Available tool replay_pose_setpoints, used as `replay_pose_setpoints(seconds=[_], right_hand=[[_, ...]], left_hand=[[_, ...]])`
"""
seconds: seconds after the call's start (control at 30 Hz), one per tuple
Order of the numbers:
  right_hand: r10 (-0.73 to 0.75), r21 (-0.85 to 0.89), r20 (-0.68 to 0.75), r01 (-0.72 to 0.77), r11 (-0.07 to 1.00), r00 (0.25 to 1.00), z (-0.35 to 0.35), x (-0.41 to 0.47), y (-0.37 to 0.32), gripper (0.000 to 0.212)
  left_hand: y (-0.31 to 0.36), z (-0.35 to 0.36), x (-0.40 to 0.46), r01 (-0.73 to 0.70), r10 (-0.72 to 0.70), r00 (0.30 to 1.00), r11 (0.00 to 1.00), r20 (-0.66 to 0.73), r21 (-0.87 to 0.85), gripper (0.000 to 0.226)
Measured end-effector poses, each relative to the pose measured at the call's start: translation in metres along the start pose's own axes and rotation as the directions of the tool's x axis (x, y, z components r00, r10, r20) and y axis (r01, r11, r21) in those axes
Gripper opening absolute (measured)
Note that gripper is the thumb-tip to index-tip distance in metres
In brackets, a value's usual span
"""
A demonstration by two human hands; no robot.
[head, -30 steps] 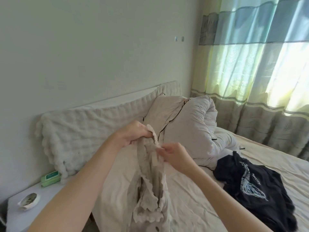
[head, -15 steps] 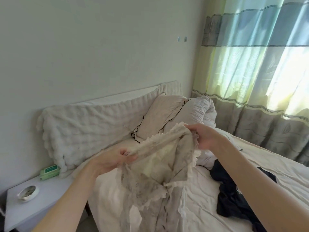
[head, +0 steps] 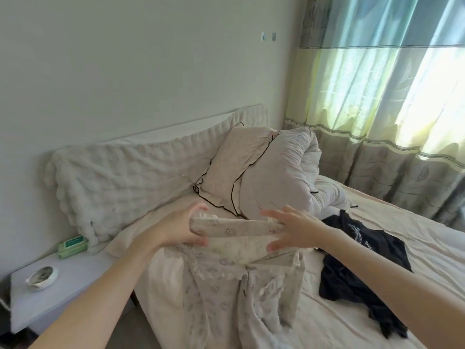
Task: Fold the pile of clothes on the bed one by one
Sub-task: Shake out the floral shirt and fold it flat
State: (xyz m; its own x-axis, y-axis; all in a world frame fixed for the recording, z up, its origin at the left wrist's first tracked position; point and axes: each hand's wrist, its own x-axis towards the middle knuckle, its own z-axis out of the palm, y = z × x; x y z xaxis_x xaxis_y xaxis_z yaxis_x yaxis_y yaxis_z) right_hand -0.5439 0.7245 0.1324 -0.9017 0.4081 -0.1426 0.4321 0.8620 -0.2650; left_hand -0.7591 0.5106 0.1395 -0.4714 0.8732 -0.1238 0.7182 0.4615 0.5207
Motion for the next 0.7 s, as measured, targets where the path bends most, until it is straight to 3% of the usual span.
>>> replay_pose_setpoints(seconds=[0.07, 0.13, 0.23, 0.33, 0.4, 0.53, 0.63, 0.7], right_hand=[[-0.028, -0.101, -0.126, 0.015, 0.995, 0.992, 0.005, -0.001, 0.002, 0.053], [-0.010, -0.064, -0.252, -0.006, 0.998, 0.968, -0.004, -0.002, 0.004, 0.029], [0.015, -0.024, -0.408, -0.028, 0.999, 0.913, -0.025, 0.003, 0.000, 0.025], [0.008, 0.061, -0.613, 0.037, 0.997, 0.790, -0.052, 0.008, -0.010, 0.025], [0.029, 0.060, -0.644, 0.012, 0.998, 0.764, -0.064, 0.010, -0.012, 0.021], [0.103, 0.075, -0.638, -0.071, 0.995, 0.763, -0.058, 0.011, -0.004, 0.013], [0.256, 0.365, -0.614, -0.019, 0.931, 0.747, -0.049, 0.009, 0.003, 0.004], [0.385, 0.643, -0.475, 0.014, 0.765, 0.792, -0.044, 0.007, 0.006, 0.004]], left_hand=[[0.003, 0.008, 0.000, -0.026, 0.064, 0.989, 0.963, -0.134, 0.267, 0.042], [0.006, 0.009, -0.002, 0.010, 0.105, 0.951, 0.929, -0.291, 0.369, 0.024], [0.019, -0.005, 0.001, 0.067, 0.144, 0.850, 0.924, -0.506, 0.376, 0.017], [0.032, -0.024, 0.007, 0.048, 0.163, 0.724, 0.957, -0.670, 0.285, 0.011], [0.036, -0.033, 0.012, 0.058, 0.101, 0.713, 0.978, -0.694, 0.201, 0.009], [0.032, -0.030, 0.014, -0.039, -0.069, 0.783, 0.986, -0.618, -0.160, 0.012], [0.027, -0.022, 0.011, -0.110, -0.061, 0.797, 0.964, -0.601, -0.244, 0.008], [0.024, -0.017, 0.010, -0.121, -0.063, 0.806, 0.956, -0.588, -0.268, 0.016]])
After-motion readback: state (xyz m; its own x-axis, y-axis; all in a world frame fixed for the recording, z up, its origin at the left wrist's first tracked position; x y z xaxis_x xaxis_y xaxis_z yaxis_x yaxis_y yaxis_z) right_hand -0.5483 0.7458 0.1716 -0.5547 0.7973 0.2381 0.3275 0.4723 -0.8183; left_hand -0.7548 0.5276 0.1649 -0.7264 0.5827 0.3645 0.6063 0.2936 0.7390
